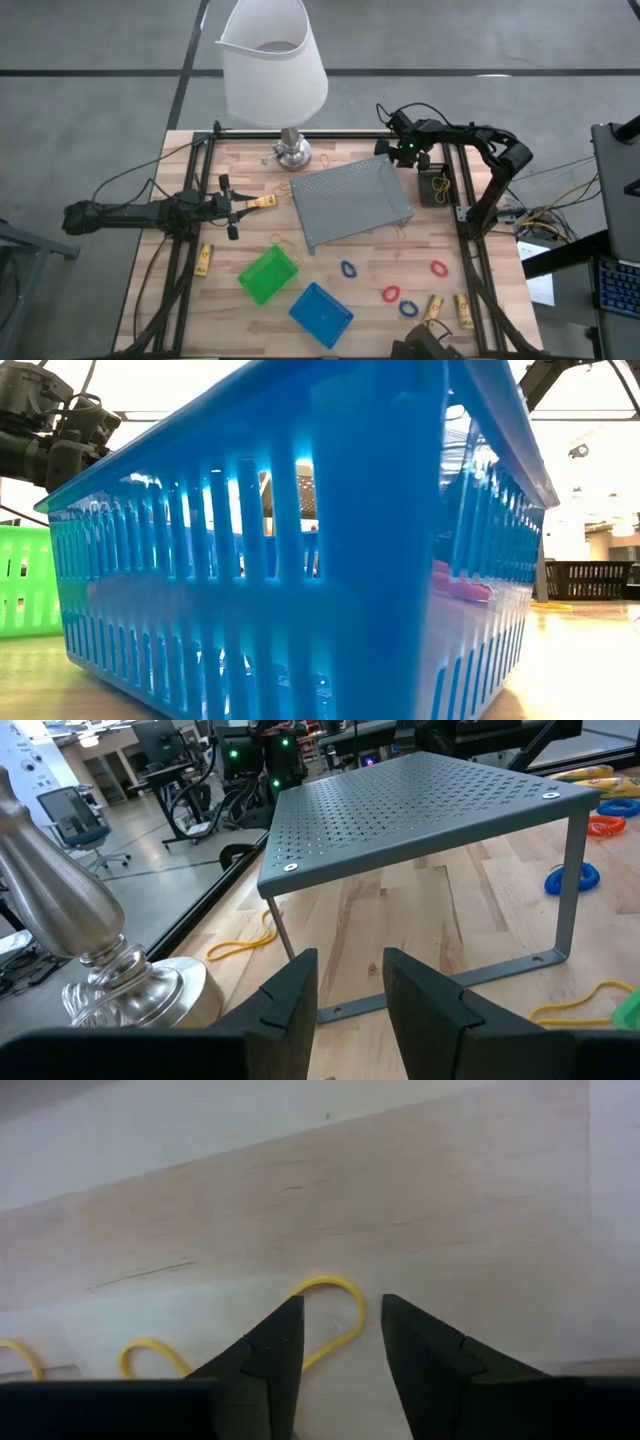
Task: Pick & Place Office Desk Supplies
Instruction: Put the yellow rubber band into the black basket
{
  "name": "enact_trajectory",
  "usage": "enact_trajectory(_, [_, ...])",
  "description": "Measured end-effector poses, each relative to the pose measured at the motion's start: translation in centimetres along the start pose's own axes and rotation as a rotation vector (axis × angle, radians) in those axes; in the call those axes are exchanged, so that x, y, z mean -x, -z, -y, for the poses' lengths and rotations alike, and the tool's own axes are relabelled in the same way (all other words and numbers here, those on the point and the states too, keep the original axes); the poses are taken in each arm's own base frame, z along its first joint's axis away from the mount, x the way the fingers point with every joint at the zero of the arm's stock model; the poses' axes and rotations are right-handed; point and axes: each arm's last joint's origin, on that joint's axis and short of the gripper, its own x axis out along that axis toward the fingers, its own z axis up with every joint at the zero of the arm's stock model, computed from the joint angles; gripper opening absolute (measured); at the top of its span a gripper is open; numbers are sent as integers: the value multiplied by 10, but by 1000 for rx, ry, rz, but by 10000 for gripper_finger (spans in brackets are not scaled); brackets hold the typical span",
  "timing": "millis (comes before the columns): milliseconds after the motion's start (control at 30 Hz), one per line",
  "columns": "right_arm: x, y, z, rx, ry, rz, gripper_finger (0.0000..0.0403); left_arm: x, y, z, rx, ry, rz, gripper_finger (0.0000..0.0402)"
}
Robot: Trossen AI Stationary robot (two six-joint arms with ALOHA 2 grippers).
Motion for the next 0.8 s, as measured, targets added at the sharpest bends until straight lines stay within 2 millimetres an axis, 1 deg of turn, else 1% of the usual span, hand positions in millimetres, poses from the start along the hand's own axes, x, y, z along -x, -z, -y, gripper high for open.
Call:
enact_trajectory(233, [-6,0,1,-16,21,-7,119,0,0,0,0,0,0,118])
enact_trajectory(467, [-7,0,1,-12,26,-7,103,0,0,0,0,0,0,118])
enact_trajectory(800, [-8,6,-1,7,52,5,56,0,0,0,0,0,0,118])
